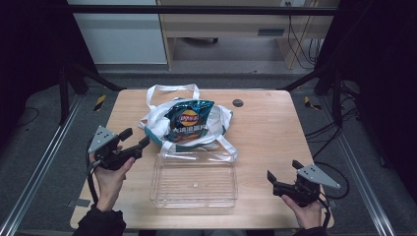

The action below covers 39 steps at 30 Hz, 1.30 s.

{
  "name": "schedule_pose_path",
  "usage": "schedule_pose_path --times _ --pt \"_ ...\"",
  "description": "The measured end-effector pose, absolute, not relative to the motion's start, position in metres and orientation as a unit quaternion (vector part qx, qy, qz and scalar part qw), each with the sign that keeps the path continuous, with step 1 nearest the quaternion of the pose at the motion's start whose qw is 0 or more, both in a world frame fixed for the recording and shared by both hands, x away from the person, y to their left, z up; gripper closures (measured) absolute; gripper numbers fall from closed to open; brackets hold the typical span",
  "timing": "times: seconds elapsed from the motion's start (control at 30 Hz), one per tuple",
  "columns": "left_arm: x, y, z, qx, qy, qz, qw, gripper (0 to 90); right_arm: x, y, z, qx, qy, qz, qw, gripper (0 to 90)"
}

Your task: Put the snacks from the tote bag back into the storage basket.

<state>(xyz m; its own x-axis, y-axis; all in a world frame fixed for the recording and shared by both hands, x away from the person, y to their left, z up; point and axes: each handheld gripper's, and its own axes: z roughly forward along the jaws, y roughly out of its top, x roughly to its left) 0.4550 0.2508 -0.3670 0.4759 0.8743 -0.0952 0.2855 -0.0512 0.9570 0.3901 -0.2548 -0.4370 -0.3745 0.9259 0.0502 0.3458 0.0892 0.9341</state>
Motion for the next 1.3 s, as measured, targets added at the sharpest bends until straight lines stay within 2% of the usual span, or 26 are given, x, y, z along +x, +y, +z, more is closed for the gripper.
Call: schedule_pose_path --times 0.73,1.3 --pt "0.489 0.223 -0.37 0.682 0.428 0.28 0.523 28.4 0.393 -0.255 -0.438 0.47 0.677 0.484 0.294 4.6" --pt "0.502 0.207 -0.37 0.698 0.411 0.294 0.508 28.5 0.393 -0.251 -0.437 0.462 0.682 0.481 0.3 4.6"
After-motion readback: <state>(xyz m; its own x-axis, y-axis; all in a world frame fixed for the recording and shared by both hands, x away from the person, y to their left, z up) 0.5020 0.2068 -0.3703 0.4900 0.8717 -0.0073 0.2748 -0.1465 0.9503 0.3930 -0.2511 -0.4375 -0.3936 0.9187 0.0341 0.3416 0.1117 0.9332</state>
